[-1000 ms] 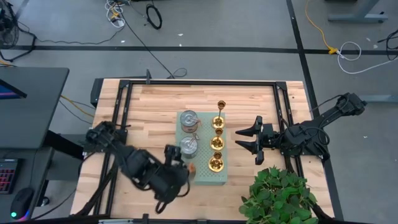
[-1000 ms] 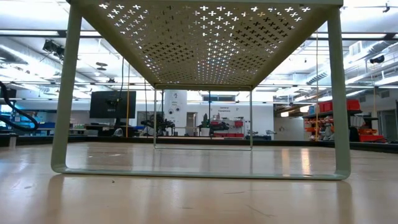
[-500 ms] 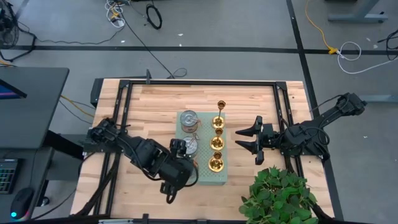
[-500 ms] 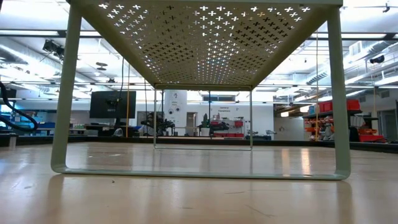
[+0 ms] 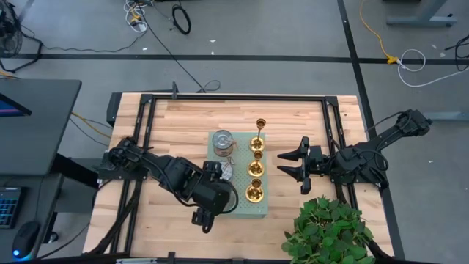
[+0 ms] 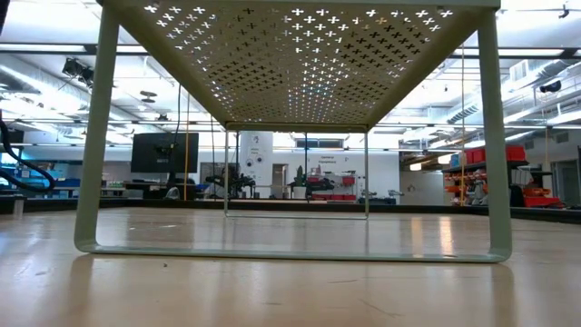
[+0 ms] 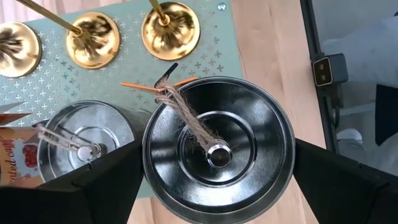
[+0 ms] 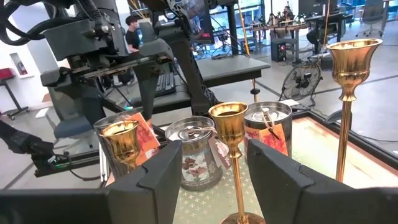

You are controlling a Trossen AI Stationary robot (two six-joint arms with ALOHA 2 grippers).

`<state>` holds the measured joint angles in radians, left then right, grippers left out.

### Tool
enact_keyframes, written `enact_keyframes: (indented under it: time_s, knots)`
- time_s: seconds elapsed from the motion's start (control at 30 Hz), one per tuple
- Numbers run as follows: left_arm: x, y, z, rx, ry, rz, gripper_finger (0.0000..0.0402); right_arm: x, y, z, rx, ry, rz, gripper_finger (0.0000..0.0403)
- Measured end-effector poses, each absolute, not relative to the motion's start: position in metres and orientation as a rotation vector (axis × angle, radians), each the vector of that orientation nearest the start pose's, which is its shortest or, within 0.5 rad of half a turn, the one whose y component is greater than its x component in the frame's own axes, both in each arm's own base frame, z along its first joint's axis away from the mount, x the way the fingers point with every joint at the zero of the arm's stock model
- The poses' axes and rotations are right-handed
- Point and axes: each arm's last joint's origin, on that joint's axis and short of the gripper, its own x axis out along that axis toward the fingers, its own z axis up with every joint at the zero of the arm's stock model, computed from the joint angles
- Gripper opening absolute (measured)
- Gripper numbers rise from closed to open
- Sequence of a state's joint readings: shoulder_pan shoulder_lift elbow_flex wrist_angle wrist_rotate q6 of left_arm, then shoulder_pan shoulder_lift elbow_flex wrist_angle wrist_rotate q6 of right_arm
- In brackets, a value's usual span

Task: Pick & Place candle stick holders
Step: Put the orange scented candle on the shelf, then return to Home Position

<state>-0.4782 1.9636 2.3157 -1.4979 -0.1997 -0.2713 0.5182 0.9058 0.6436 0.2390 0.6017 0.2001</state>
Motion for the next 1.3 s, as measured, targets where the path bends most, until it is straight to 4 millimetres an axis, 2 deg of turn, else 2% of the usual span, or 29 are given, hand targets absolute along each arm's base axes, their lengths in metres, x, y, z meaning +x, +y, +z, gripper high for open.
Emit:
enact_keyframes:
  time_s: [1.3]
  knots:
    - [0.3334,-0.1617,0.4008,0.211,1.086,-0.110,0.0399,0.1826,0.0853,0.3035,0.187,0.012,-0.085,0.0185]
